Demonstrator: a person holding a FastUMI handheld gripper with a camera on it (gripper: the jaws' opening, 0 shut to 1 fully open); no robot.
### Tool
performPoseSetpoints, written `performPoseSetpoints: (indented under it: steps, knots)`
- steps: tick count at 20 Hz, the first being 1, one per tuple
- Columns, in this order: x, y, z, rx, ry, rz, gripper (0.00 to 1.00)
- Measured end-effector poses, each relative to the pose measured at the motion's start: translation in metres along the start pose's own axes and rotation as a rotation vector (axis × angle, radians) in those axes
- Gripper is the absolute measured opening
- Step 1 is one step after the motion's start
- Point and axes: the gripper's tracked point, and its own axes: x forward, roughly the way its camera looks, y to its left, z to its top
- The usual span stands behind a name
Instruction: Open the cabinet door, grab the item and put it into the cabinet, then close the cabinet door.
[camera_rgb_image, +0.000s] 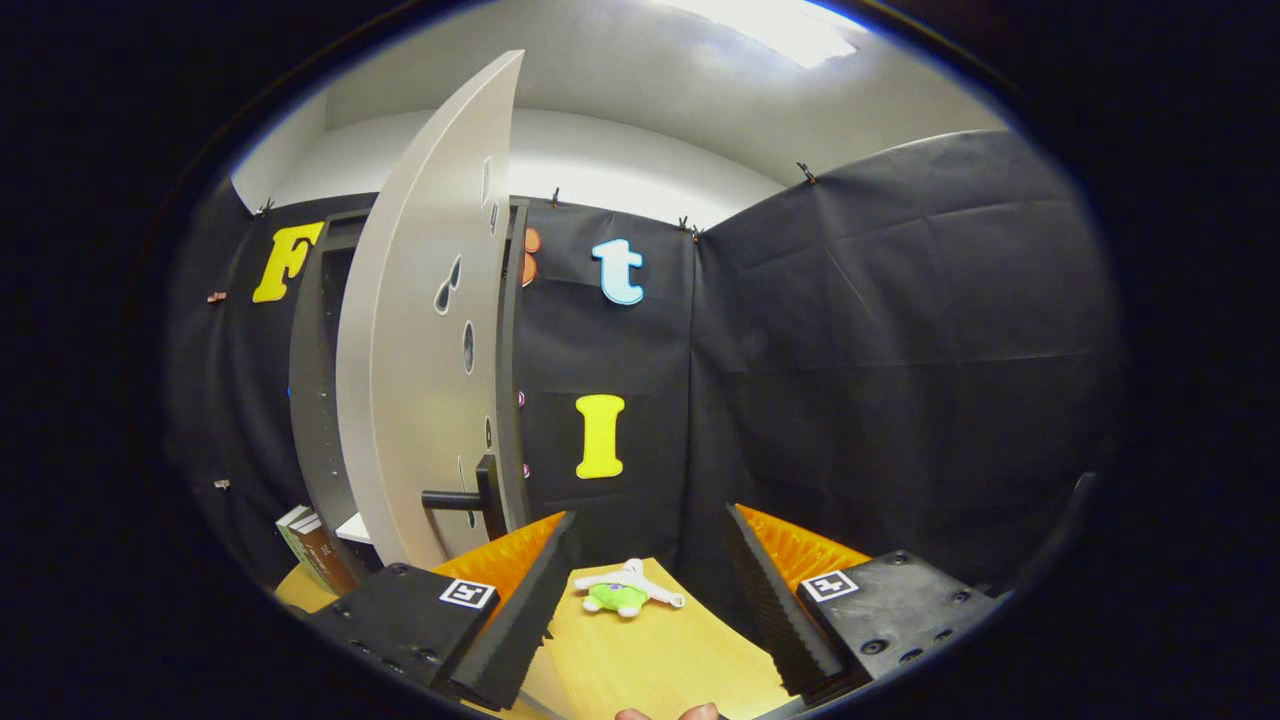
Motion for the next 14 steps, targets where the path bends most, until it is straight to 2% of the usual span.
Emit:
performPoseSetpoints:
  steps: [6, 14]
  knots:
    - [-0.017, 0.044, -0.005, 0.05, 0.017, 0.071, 0.95]
    - [-0.031, 0.141, -0.014, 0.101, 0.059, 0.235, 0.95]
